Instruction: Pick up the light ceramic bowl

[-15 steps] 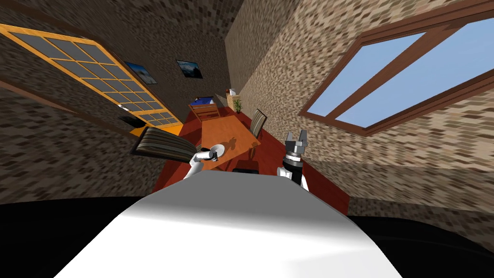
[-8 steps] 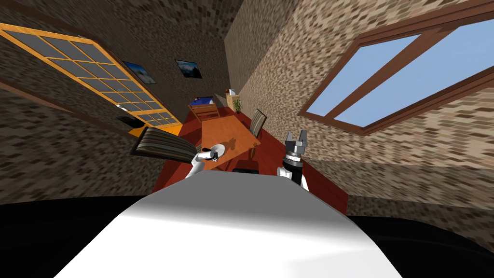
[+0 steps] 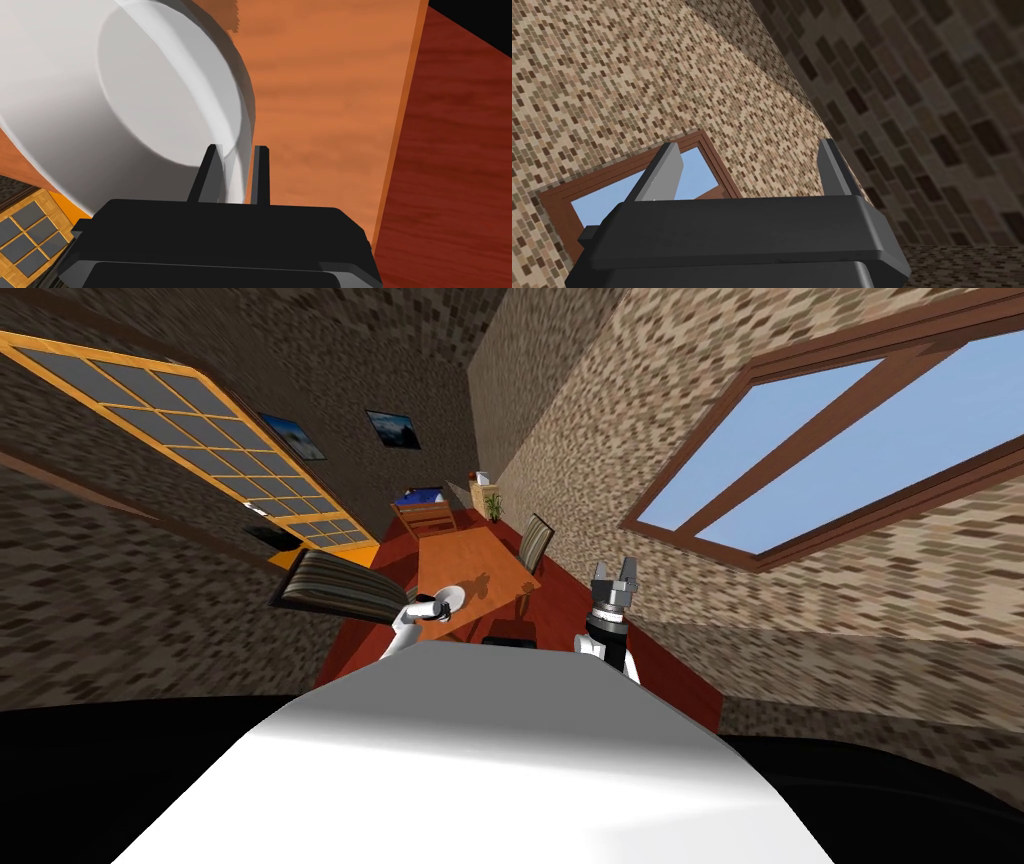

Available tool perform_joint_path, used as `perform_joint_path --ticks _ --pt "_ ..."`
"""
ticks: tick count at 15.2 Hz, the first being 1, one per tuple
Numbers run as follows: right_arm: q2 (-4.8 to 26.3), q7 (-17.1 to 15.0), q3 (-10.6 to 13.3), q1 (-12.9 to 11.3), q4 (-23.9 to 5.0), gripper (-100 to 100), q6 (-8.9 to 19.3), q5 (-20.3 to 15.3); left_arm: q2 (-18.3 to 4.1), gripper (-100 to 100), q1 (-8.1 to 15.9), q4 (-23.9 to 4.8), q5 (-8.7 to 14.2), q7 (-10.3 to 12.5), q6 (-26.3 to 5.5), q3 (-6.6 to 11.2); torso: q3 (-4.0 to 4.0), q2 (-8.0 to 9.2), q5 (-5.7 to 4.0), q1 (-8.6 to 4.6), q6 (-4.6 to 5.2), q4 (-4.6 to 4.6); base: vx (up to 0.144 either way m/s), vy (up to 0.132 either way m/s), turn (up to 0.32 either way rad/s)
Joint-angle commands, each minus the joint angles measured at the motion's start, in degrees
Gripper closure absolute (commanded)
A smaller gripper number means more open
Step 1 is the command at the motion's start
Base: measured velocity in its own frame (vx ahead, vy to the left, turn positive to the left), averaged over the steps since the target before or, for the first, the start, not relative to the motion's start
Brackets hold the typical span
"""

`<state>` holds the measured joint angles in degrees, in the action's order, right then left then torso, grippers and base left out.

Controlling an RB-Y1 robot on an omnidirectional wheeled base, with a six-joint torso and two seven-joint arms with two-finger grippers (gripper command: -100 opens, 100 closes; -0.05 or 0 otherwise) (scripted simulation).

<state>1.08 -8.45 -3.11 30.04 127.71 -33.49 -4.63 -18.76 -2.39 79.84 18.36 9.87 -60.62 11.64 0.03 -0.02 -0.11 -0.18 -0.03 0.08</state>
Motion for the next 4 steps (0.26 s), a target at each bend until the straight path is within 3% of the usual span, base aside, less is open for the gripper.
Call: perform_joint_path --ticks 1,3,4 --pt "0.0 0.0 0.0 0.0 0.0 0 0.0 0.0 -0.2 100 -0.8 2.0 0.3 0.0 -1.3 0.06 0.00 0.00 0.00 0.00 0.00 0.00 0.015 -0.023 0.020" --pt "0.0 0.0 0.0 0.0 0.0 0 0.0 0.0 -0.5 100 -1.5 3.6 0.7 0.0 -2.3 0.15 0.02 0.03 -0.03 -0.03 0.00 0.01 0.014 -0.022 0.022" --pt "0.0 0.0 0.0 0.0 0.0 0 0.0 0.0 -0.3 100 -1.2 2.6 0.5 0.0 -1.5 0.11 0.04 0.05 -0.04 -0.04 0.00 0.03 0.007 -0.013 0.013"
